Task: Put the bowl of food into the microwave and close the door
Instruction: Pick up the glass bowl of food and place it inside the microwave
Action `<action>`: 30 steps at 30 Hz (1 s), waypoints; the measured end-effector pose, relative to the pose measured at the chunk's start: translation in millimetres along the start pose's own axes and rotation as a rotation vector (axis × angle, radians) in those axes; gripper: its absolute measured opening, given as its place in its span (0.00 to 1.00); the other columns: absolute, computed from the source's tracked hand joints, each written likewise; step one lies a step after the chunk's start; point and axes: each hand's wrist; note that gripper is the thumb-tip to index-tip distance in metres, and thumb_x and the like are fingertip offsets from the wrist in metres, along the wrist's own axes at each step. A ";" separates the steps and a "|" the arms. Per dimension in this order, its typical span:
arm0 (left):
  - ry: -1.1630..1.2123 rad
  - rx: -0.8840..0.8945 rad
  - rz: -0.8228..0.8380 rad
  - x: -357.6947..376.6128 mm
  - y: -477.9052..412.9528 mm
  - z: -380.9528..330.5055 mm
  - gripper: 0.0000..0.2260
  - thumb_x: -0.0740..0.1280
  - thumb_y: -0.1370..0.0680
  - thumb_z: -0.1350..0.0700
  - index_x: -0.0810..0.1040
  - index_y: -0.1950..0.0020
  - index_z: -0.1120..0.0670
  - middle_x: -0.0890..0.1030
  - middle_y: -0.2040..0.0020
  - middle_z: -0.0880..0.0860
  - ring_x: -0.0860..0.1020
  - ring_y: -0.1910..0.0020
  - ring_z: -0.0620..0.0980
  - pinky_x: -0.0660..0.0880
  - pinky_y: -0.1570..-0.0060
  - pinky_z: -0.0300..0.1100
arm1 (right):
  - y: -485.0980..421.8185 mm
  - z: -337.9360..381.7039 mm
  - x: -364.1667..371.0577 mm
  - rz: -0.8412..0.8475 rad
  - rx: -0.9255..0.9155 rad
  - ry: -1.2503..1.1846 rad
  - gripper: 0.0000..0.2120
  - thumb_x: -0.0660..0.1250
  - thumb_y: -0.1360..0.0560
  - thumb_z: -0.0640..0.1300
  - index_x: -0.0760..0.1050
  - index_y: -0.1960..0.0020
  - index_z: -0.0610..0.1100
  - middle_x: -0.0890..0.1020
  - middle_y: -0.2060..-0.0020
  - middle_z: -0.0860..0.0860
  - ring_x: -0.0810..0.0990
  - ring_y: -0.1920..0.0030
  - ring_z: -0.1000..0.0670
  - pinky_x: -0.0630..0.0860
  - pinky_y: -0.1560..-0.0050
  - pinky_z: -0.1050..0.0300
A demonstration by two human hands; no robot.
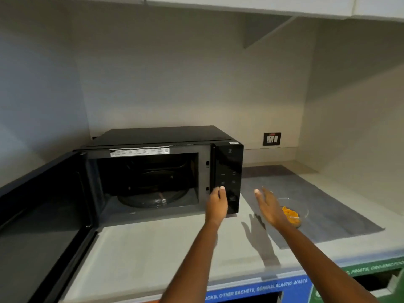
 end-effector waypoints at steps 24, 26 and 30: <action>0.193 -0.257 0.471 209.6 -72.6 60.8 0.24 0.42 0.18 0.46 0.54 0.24 0.53 0.58 0.23 0.53 0.57 0.24 0.49 0.53 0.24 0.45 | -80.6 -165.0 -41.2 -0.260 0.378 -0.926 0.29 0.53 0.25 0.63 0.72 0.38 0.40 0.79 0.46 0.40 0.79 0.49 0.42 0.75 0.46 0.47; 0.213 -0.270 0.466 209.2 -70.8 59.7 0.23 0.42 0.18 0.47 0.54 0.25 0.53 0.57 0.23 0.53 0.57 0.24 0.49 0.54 0.25 0.44 | -80.5 -167.1 -36.3 -0.304 0.371 -0.925 0.29 0.48 0.23 0.60 0.67 0.33 0.41 0.75 0.40 0.38 0.75 0.41 0.38 0.70 0.38 0.42; 0.267 -0.279 0.448 200.2 -60.5 65.3 0.24 0.43 0.20 0.43 0.54 0.25 0.49 0.56 0.23 0.52 0.58 0.25 0.49 0.55 0.25 0.44 | -69.3 -156.4 -20.8 -0.394 0.367 -0.991 0.42 0.56 0.38 0.71 0.66 0.33 0.44 0.71 0.33 0.41 0.72 0.36 0.39 0.66 0.34 0.40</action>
Point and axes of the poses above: each hand's wrist, its own y-axis away from the middle knuckle, its own x-axis out of the palm, z = x × y
